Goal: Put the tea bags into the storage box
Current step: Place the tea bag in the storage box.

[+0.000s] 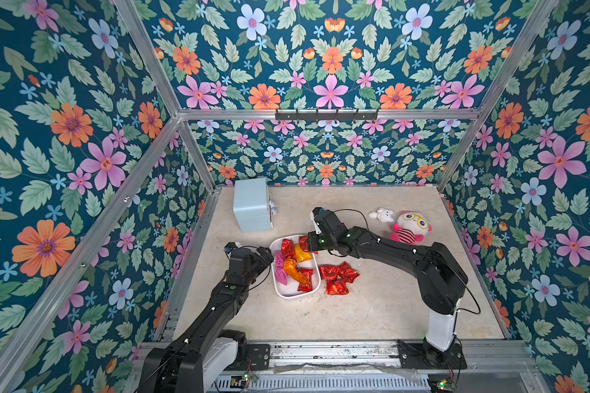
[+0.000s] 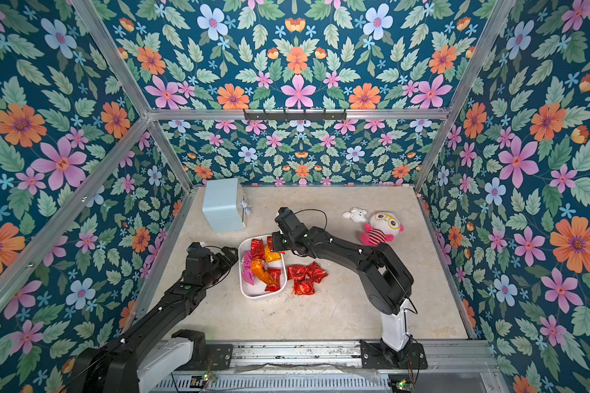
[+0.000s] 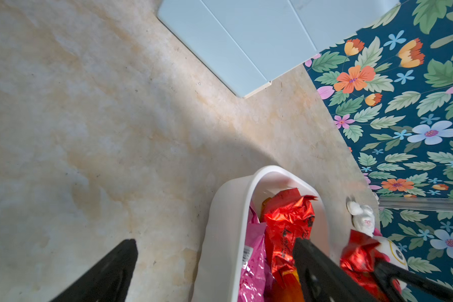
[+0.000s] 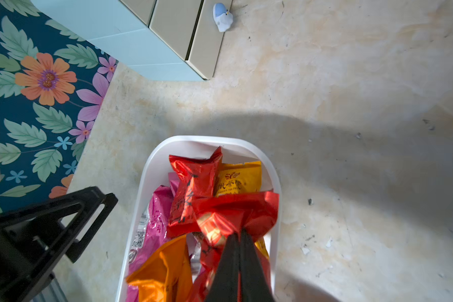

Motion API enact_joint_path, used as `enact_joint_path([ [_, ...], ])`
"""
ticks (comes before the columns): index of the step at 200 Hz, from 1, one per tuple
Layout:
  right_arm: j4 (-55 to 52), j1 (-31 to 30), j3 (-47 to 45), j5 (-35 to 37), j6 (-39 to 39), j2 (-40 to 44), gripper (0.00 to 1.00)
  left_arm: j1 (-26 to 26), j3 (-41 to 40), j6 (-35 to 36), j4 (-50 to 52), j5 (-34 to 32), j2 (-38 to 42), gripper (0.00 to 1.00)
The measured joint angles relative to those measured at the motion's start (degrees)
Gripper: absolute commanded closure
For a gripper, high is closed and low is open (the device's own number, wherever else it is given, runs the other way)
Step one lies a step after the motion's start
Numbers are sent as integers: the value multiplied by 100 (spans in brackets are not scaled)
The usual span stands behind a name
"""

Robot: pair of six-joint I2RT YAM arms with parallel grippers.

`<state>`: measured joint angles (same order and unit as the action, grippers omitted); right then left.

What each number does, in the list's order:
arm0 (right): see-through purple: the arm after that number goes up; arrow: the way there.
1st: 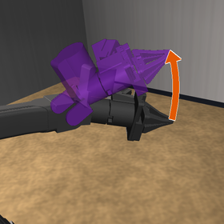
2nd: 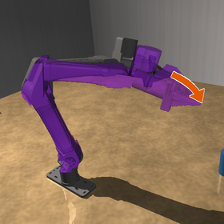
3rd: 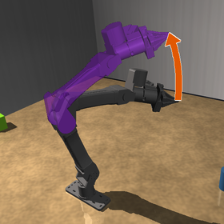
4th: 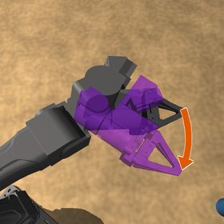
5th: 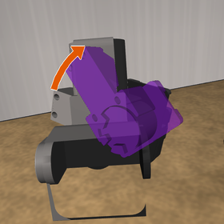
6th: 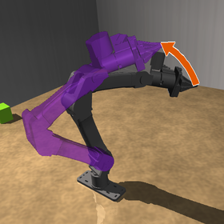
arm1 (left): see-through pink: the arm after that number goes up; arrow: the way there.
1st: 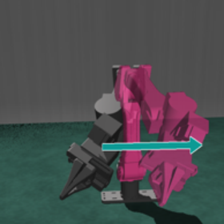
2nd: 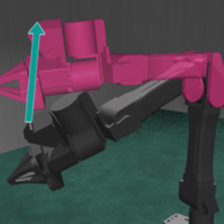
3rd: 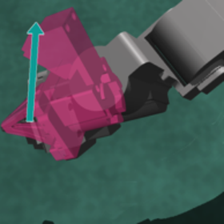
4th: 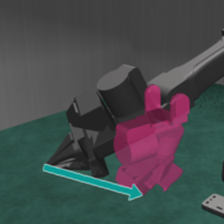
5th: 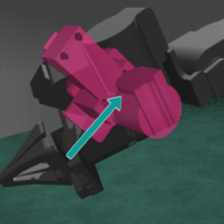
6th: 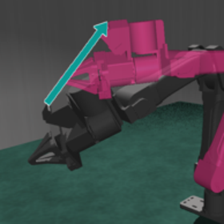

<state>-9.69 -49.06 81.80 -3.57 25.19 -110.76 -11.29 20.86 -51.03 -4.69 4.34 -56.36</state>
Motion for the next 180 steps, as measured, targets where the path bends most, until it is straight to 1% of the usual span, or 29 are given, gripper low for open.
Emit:
enact_joint_path([
  [62,-101,-7,774,-59,-44,-813,100,0,-70,-2,39,0,-46,1],
  [74,-199,-7,896,-44,-42,-944,92,0,-79,-2,39,0,-50,1],
  [95,-310,-7,914,-44,-33,-1008,70,0,-92,-2,42,0,-52,1],
  [109,-345,-2,848,-39,-37,-955,62,0,-92,-2,39,2,-57,1],
  [136,-407,-7,704,-17,-13,-638,54,0,-92,-2,37,4,-70,1],
  [161,-407,-11,402,219,39,-83,49,0,-81,0,39,7,-83,1],
  [180,-459,-4,111,448,42,302,48,0,-52,0,22,7,-127,1],
])
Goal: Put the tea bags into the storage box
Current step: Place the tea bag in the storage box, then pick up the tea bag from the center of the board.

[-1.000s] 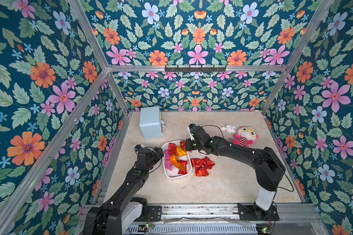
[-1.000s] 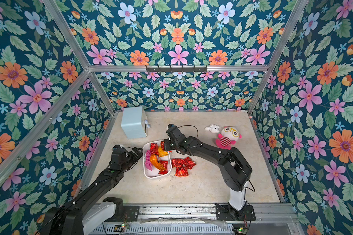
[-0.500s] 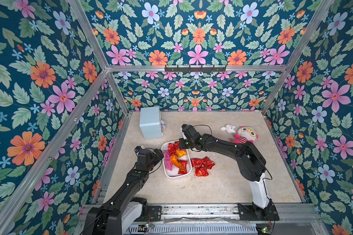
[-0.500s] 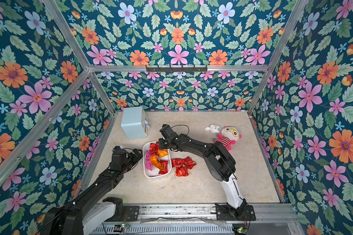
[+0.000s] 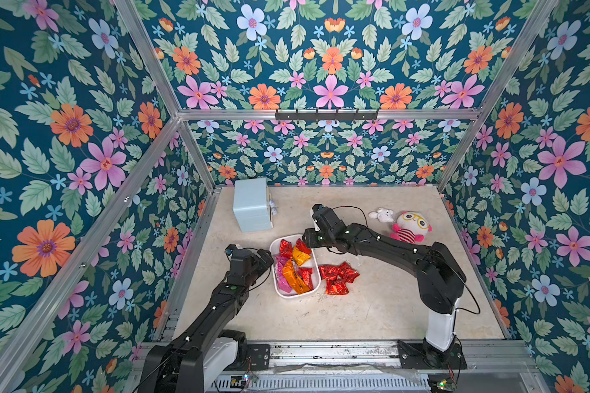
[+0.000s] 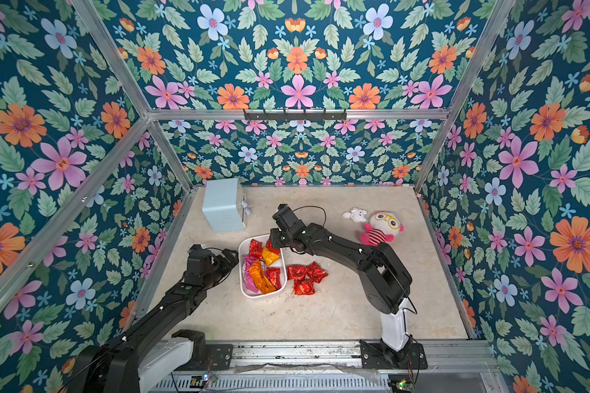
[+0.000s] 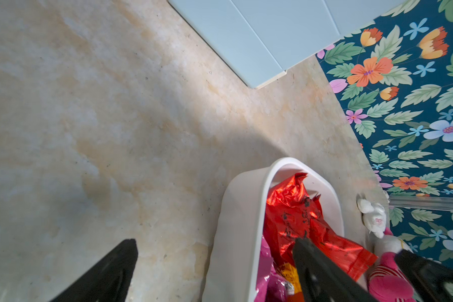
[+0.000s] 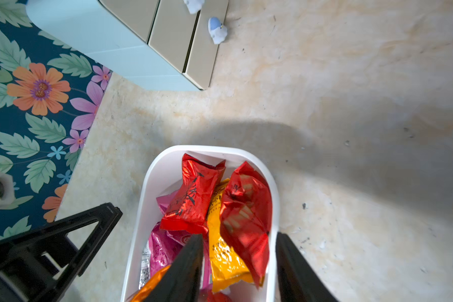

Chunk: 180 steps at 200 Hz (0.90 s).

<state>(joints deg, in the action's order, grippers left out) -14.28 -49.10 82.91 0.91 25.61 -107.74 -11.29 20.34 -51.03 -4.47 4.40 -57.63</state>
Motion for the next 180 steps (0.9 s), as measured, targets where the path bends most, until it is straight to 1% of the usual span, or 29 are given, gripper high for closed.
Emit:
enact_joint_path([
  [38,-332,2,-627,345,7,538,47,0,37,2,-31,26,-138,1],
  [66,-599,0,-1244,374,136,929,47,0,111,15,-85,52,-203,1],
  [107,-831,-57,-2118,131,306,1545,48,0,166,24,-155,70,-282,1],
  [156,-977,-96,-2957,-188,505,1985,48,0,153,20,-201,107,-291,1],
  [180,-951,-101,-3209,-466,623,2017,48,0,125,17,-240,107,-289,1],
])
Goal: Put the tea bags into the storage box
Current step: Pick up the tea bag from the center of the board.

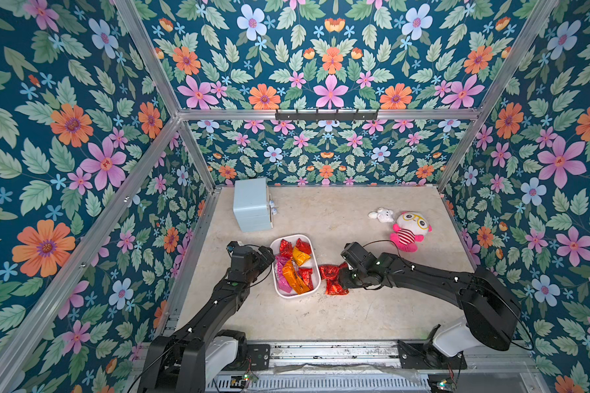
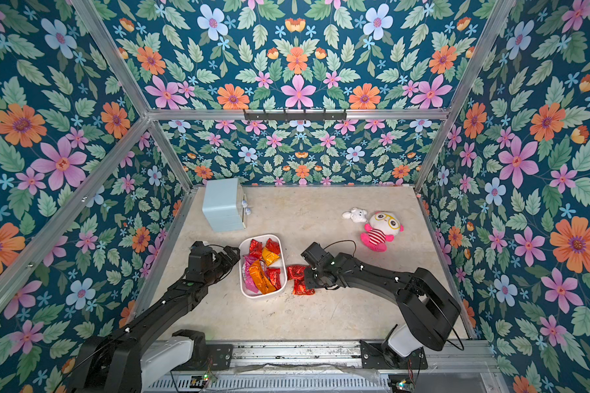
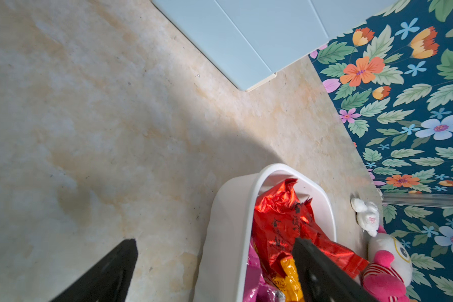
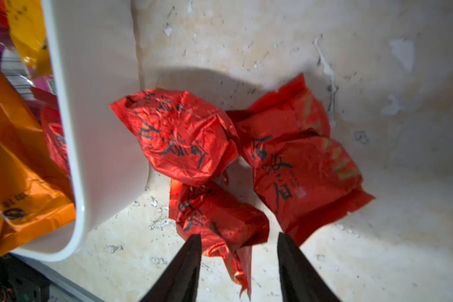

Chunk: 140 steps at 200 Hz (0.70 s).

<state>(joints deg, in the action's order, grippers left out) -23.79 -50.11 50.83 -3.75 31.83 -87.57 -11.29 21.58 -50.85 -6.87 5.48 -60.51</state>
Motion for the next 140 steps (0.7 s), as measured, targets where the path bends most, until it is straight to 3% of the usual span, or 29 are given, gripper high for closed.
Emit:
enact_joint_path([
  [31,162,2,-103,-225,144,-81,52,0,-9,-17,2,4,24,1],
  [84,426,2,-111,-369,184,-352,83,0,-103,-17,15,-2,212,1],
  [140,385,2,-131,-315,197,-229,97,0,-142,-20,44,-28,236,1],
])
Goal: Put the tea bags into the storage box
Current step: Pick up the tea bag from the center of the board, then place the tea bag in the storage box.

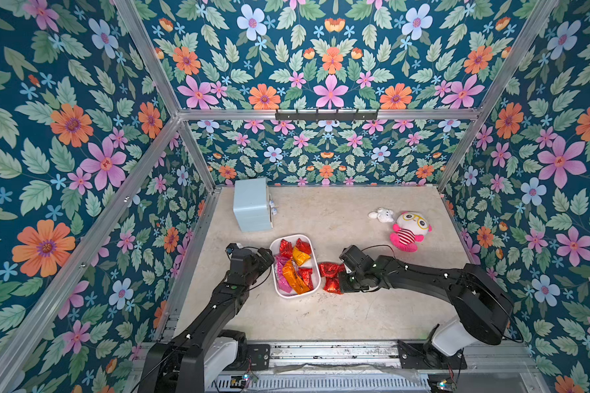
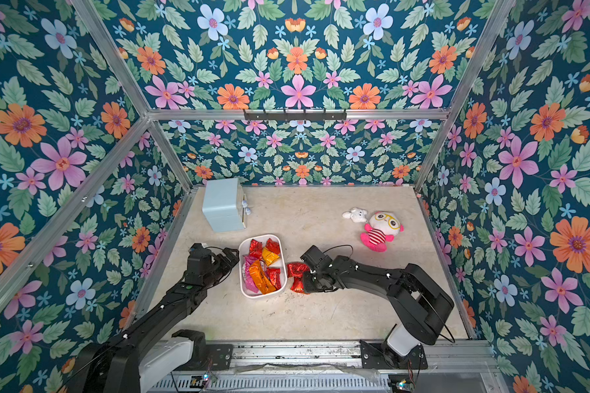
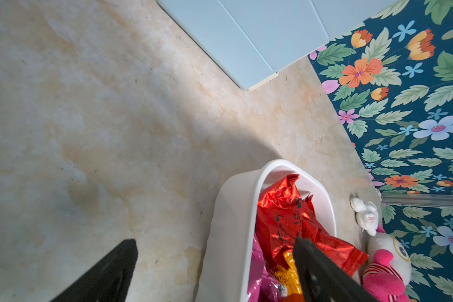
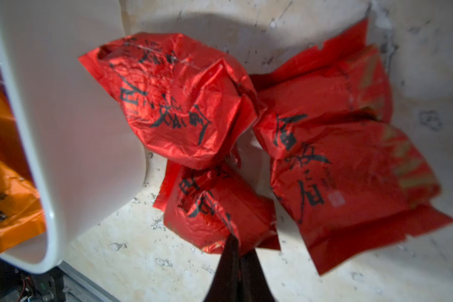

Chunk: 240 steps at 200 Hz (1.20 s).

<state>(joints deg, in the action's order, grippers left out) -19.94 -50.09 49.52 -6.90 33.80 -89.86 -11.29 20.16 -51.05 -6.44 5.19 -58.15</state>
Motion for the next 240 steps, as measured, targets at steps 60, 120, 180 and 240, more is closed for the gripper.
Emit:
enact_joint_path([
  [60,-420,2,184,299,-79,562,100,0,0,0,-4,-20,-22,1],
  [120,-737,0,813,632,-361,702,100,0,0,0,0,-20,13,1],
  [180,-15,-28,1681,404,-415,50,100,0,87,2,52,-59,17,1],
  [240,577,-258,3132,96,-442,-1585,100,0,234,46,225,-131,-20,1],
])
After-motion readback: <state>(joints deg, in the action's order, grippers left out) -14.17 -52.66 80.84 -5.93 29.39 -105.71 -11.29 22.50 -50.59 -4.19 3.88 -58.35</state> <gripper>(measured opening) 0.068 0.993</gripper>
